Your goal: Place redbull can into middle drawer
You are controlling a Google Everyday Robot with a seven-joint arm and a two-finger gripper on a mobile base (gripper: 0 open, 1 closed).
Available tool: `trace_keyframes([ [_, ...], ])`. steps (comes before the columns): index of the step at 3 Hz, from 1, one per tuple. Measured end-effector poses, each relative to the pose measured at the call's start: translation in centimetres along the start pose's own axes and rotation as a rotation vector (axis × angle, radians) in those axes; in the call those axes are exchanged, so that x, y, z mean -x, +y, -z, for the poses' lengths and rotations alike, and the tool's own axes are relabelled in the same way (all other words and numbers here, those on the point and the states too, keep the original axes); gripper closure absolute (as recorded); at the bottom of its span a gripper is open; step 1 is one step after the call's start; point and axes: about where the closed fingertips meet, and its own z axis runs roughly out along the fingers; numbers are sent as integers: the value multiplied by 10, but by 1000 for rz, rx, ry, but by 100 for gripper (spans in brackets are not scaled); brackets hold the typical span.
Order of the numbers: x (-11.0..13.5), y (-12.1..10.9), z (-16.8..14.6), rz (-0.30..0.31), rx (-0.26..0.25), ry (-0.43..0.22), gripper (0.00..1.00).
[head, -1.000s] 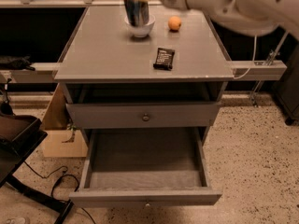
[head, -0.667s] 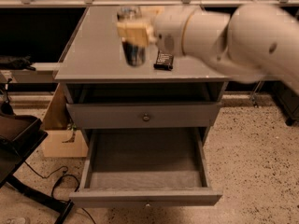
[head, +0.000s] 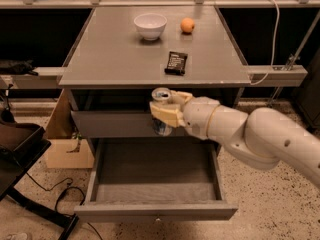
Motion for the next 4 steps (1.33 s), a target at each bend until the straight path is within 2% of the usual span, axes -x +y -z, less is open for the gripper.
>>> trace_keyframes([
  [1, -63, -19, -1, -24, -40, -29, 100],
  [2, -95, -32, -16, -11, -30, -103, 100],
  [3, -126, -35, -20, -73, -26, -124, 100],
  [4, -129, -34, -24, -66, -12, -121, 100],
])
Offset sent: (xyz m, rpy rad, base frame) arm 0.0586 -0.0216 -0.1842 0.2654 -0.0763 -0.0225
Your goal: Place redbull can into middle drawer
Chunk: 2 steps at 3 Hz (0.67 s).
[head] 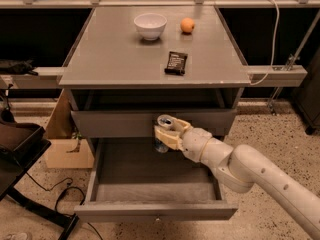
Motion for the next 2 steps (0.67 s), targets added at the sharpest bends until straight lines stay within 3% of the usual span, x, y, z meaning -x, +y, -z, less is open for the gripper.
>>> trace_keyframes([
  [1, -21, 2, -16, 36, 69, 13, 100],
  [2, -66, -2, -33, 101, 179, 23, 100],
])
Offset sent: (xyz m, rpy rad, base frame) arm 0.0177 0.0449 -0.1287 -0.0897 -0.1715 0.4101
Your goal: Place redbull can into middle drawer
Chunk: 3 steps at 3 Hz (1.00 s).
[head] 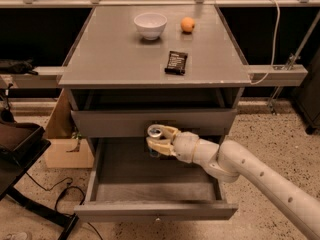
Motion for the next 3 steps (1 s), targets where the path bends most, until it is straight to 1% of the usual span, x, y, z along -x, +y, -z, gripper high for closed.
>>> trace_keyframes([
  [1, -41, 0, -16, 58, 148, 22, 100],
  [2, -84, 6, -24, 65, 281, 42, 100],
  [3, -114, 14, -24, 26, 340, 40, 100],
])
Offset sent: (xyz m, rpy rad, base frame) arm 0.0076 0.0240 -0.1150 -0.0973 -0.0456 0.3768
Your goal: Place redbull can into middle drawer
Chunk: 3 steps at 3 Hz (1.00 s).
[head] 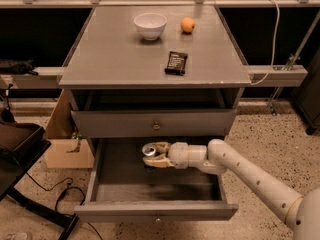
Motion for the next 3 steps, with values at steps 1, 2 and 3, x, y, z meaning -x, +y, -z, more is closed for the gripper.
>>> trace_keyframes([
  [1, -40, 14, 2, -43, 12, 11, 100],
  [2, -58, 21, 2, -56, 4, 20, 100],
  [3, -69, 26, 3, -53, -6, 25, 100],
])
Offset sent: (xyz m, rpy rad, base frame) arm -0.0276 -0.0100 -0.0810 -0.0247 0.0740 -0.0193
